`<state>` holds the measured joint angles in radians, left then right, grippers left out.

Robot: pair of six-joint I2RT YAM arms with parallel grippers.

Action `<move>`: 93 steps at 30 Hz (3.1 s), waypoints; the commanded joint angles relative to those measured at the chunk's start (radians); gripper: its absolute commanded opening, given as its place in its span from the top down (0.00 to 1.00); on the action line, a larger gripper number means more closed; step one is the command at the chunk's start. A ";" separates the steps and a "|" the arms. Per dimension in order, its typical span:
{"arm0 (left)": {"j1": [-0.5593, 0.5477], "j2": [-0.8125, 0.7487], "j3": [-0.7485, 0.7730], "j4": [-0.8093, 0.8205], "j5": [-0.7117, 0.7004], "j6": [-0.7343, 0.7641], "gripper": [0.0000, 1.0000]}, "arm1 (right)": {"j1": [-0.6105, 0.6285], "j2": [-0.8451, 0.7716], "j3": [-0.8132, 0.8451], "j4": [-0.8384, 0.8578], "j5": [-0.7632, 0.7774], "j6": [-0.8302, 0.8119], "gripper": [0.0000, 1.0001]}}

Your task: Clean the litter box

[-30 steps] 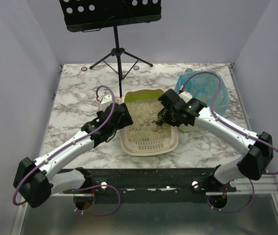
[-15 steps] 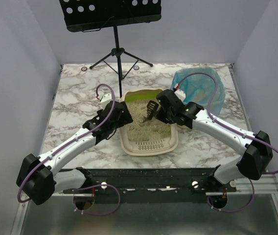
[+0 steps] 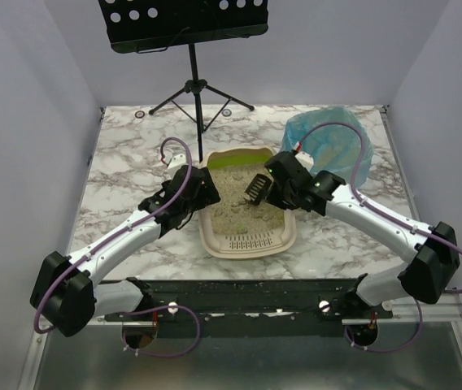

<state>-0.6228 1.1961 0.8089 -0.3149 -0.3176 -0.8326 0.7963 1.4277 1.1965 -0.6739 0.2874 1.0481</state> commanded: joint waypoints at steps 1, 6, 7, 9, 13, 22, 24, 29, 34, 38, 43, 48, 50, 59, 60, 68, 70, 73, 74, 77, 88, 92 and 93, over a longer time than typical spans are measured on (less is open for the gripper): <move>0.003 -0.010 -0.008 0.013 0.017 0.026 0.02 | -0.008 -0.033 0.026 -0.279 0.050 -0.012 0.99; 0.003 -0.013 -0.008 0.022 0.014 0.029 0.02 | 0.006 -0.096 -0.012 -0.293 0.021 -0.042 0.99; 0.003 -0.010 -0.008 0.022 0.015 0.030 0.01 | 0.009 -0.111 -0.018 -0.289 0.009 -0.046 0.99; 0.003 -0.007 -0.008 0.025 0.018 0.032 0.01 | 0.007 -0.159 -0.040 -0.258 -0.020 -0.065 0.99; 0.003 -0.003 -0.007 0.027 0.028 0.032 0.01 | 0.021 -0.207 -0.032 -0.285 -0.060 -0.074 0.99; 0.003 -0.004 -0.005 0.025 0.032 0.041 0.01 | 0.027 -0.147 0.098 -0.539 -0.199 -0.091 0.99; 0.003 -0.010 -0.005 0.020 0.028 0.041 0.01 | 0.029 -0.105 0.129 -0.628 -0.137 -0.077 0.99; 0.003 -0.015 -0.014 0.036 0.041 0.041 0.01 | 0.026 -0.059 0.129 -0.592 -0.167 -0.048 0.99; 0.003 0.017 0.003 0.011 0.045 0.050 0.01 | 0.021 -0.017 0.068 -0.406 -0.283 -0.023 0.99; 0.003 0.016 -0.008 0.010 0.035 0.058 0.01 | 0.018 0.000 0.028 -0.337 -0.283 0.030 0.99; 0.003 0.005 -0.031 0.031 0.038 0.047 0.01 | 0.017 -0.047 -0.130 -0.098 -0.326 0.196 0.99; 0.003 0.008 -0.045 0.056 0.058 0.033 0.03 | 0.018 -0.050 -0.169 0.014 -0.196 0.314 0.99; 0.003 0.003 -0.062 0.071 0.069 0.024 0.04 | 0.017 -0.038 -0.176 0.045 -0.142 0.352 0.99; 0.003 -0.039 -0.106 0.073 0.061 -0.007 0.05 | 0.018 0.088 -0.198 0.122 0.017 0.556 0.99; 0.003 -0.043 -0.106 0.070 0.054 -0.014 0.05 | 0.018 0.092 -0.201 0.134 0.031 0.566 0.99; 0.003 -0.055 -0.120 0.077 0.052 -0.030 0.07 | 0.012 0.154 -0.181 0.125 0.154 0.656 0.99; 0.003 -0.055 -0.122 0.073 0.049 -0.031 0.08 | 0.012 0.171 -0.186 0.125 0.144 0.664 0.99; 0.003 -0.053 -0.125 0.076 0.049 -0.037 0.08 | 0.006 0.217 -0.190 0.126 0.130 0.678 0.99; 0.003 -0.052 -0.125 0.076 0.051 -0.039 0.08 | 0.004 0.230 -0.190 0.126 0.125 0.685 0.99; 0.005 -0.047 -0.125 0.077 0.052 -0.040 0.08 | -0.005 0.277 -0.172 0.131 0.110 0.669 0.99; 0.003 -0.001 -0.106 0.080 0.057 -0.039 0.09 | -0.006 0.272 -0.284 0.378 0.102 0.515 0.99; 0.003 0.005 -0.096 0.073 0.083 -0.040 0.10 | -0.008 0.232 -0.368 0.523 0.087 0.466 0.99; 0.003 0.003 -0.097 0.076 0.089 -0.042 0.11 | -0.006 0.220 -0.389 0.566 0.082 0.460 0.99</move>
<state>-0.6228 1.1969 0.6930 -0.2478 -0.2672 -0.8646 0.8162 1.6020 0.9237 -0.0586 0.3473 1.5631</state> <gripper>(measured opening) 0.902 0.176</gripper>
